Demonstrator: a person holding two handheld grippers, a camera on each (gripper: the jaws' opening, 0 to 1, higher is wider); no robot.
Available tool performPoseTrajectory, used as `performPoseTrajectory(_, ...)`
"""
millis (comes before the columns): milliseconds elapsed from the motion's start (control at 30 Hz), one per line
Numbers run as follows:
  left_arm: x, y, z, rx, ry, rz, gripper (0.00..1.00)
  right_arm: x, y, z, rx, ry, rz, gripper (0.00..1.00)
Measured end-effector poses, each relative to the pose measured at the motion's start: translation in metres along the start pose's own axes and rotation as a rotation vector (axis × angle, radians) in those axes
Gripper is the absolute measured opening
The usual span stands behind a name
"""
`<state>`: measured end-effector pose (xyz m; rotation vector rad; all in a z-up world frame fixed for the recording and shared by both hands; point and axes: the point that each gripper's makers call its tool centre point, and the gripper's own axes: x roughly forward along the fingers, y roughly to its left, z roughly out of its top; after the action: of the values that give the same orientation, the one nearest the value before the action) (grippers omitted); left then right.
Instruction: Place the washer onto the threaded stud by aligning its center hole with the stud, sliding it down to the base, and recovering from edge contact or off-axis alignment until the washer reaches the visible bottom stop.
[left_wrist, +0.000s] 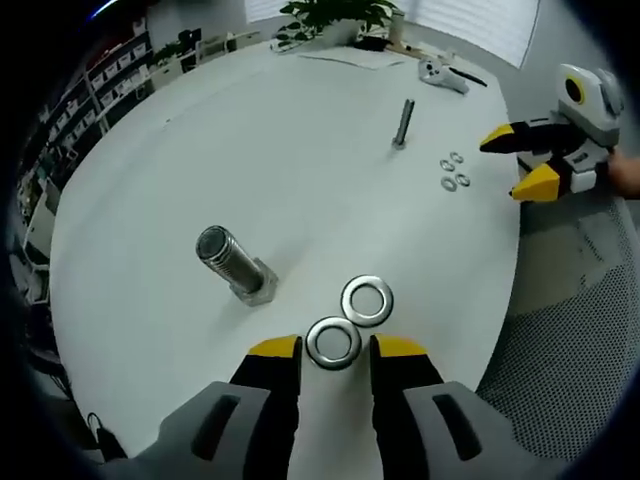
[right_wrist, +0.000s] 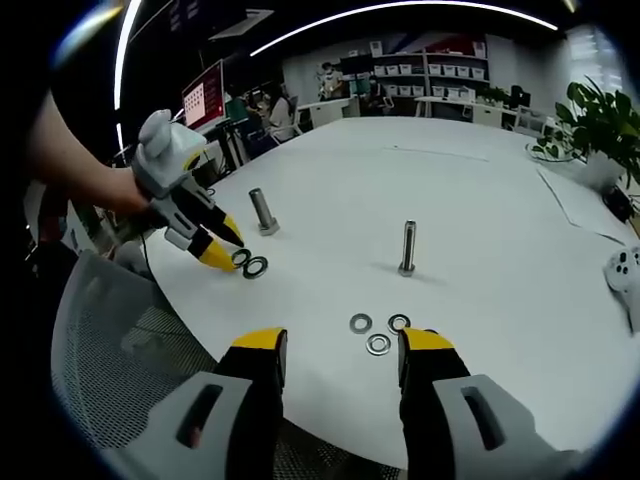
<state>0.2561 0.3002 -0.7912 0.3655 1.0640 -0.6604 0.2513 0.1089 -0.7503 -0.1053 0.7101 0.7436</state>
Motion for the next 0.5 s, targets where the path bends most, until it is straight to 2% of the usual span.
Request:
performPoseTrajectory(200,0.0017,0.0018,-0.0026,-0.013,0.016,-0.001,0.22,-0.0002,-0.0008,0.0005,0.007,-0.004,-0.005,0.47)
performPoseTrajectory(400,0.0019,0.0013,-0.004,0.068,0.024,0.001,0.21,0.0001,-0.002,0.0004,0.009,-0.006,-0.009,0.47)
performPoseTrajectory(500,0.002,0.0024,-0.0039,0.054,0.023,-0.002,0.21,0.0002,-0.0026,-0.0002,0.012,-0.004,-0.01,0.47)
